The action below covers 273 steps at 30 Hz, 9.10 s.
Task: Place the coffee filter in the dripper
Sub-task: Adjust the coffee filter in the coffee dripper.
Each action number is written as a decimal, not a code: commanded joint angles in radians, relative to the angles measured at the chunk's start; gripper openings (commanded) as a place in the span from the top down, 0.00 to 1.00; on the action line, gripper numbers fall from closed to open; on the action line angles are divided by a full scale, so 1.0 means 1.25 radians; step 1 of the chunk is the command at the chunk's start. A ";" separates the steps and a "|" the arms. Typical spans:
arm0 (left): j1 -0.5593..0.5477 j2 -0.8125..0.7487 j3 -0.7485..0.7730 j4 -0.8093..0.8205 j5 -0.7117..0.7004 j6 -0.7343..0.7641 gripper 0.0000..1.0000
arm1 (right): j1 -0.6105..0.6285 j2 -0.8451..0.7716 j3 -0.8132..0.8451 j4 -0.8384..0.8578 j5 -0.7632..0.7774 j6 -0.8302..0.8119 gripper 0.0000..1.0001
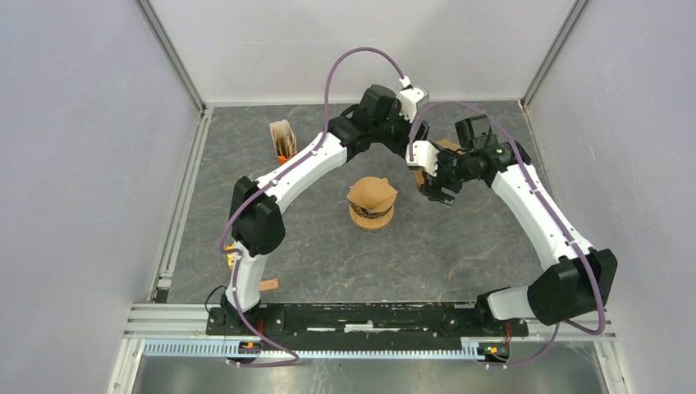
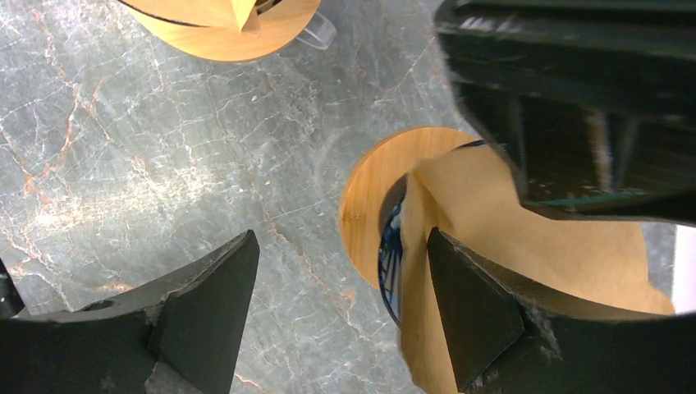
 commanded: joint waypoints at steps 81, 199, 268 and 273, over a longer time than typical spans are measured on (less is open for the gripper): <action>0.055 -0.183 -0.100 0.022 -0.007 0.063 0.00 | 0.010 0.021 0.089 -0.005 0.034 0.040 0.11; 0.275 -0.700 -0.729 0.259 -0.114 0.014 0.00 | -0.079 0.135 0.000 0.254 0.252 0.539 0.07; 0.101 -0.462 -0.540 0.309 -0.052 -0.057 0.03 | -0.103 0.123 0.219 0.111 0.210 0.504 0.06; 0.078 -0.412 -0.503 0.287 -0.060 -0.056 0.03 | -0.110 0.115 0.219 0.094 0.194 0.522 0.06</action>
